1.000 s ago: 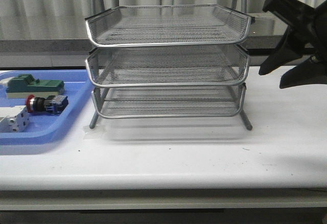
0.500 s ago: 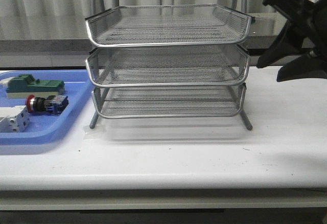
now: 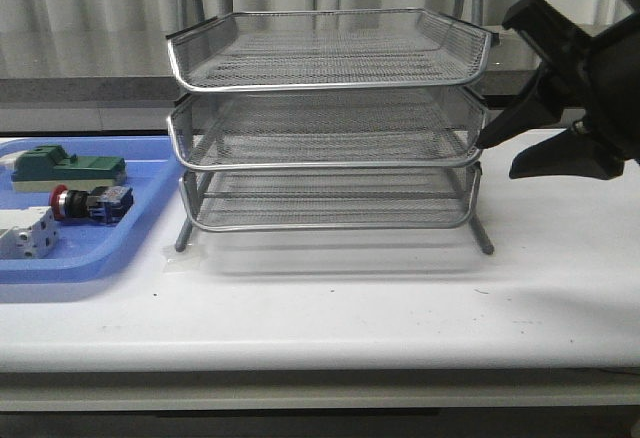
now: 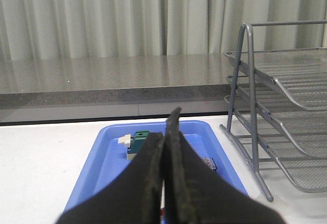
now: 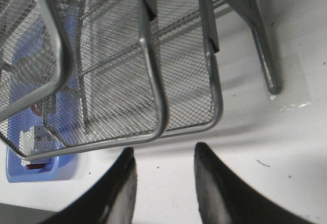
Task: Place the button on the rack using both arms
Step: 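Reach the right gripper to the middle wire tray's front edge and grip it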
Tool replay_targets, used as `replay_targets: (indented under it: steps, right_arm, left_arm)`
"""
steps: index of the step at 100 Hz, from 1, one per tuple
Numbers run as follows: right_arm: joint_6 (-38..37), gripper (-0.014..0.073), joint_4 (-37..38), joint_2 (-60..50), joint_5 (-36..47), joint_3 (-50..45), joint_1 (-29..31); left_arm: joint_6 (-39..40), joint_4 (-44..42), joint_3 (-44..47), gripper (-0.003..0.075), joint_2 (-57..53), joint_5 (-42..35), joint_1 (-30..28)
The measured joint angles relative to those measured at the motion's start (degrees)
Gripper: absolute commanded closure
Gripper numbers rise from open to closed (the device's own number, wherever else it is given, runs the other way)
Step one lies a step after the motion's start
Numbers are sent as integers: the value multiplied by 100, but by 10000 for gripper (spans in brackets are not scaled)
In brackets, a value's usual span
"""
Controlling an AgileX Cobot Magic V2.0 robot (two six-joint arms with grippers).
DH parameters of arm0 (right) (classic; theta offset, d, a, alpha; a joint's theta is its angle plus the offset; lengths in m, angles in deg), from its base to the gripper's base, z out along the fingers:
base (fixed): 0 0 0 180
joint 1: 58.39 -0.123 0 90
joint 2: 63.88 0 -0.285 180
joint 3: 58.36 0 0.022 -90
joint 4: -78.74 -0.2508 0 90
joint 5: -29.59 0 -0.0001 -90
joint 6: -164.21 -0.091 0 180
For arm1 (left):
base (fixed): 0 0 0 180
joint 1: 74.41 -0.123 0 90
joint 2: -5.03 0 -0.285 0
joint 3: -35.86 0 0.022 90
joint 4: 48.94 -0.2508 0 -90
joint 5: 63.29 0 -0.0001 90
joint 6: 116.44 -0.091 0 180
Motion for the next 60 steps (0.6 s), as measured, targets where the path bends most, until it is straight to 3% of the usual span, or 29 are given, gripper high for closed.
replay_targets:
  steps: [33,60]
  right_arm:
    - [925,293,-947,563,-377,0,10]
    - [1268,293,-1051,905,-922,231,15]
  left_arm:
    - [0,0,0,741,0,0,0]
    - [0,0,0,741,0,0,0]
